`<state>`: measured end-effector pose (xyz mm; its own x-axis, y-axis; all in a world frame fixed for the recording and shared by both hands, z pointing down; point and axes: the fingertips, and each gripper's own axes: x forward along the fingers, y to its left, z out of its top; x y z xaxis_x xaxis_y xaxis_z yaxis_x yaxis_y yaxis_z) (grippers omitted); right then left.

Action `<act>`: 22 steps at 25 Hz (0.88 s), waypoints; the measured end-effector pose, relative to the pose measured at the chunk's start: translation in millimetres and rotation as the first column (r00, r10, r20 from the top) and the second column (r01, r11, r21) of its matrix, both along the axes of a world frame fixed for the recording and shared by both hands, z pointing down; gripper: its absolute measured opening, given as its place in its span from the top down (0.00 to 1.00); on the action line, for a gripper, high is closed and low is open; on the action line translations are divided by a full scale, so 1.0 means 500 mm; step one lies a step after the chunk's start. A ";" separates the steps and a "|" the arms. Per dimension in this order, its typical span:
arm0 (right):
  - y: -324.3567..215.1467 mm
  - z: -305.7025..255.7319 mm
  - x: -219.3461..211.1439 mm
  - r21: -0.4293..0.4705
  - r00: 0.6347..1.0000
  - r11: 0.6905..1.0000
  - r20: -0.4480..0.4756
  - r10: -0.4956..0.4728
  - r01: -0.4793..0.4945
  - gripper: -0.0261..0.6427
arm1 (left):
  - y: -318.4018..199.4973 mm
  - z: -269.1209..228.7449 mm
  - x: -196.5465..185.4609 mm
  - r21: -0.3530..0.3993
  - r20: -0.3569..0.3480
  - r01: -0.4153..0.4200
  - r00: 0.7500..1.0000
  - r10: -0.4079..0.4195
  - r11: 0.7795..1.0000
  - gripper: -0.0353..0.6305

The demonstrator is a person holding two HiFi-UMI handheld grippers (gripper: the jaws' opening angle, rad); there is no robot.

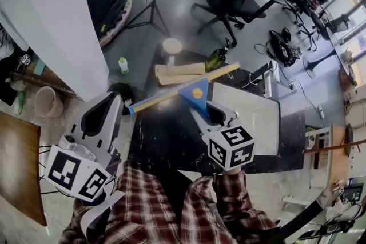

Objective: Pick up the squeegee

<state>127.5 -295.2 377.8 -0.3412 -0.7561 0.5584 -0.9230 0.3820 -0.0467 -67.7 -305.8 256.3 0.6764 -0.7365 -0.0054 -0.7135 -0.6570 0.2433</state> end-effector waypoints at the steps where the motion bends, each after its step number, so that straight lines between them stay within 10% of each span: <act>1: -0.006 -0.021 0.010 0.035 1.000 0.999 0.005 0.020 -0.020 0.75 | -0.002 -0.006 0.004 0.007 0.004 -0.006 1.000 0.006 1.000 0.93; 11: 0.016 -0.200 0.050 0.301 0.984 0.945 0.159 0.080 -0.125 0.75 | -0.018 -0.013 0.013 0.025 0.015 -0.027 1.000 0.027 0.999 0.93; 22: 0.038 -0.228 0.033 0.319 0.979 0.940 0.198 0.059 -0.121 0.75 | -0.006 -0.011 0.030 0.018 0.019 -0.047 0.999 0.047 0.999 0.93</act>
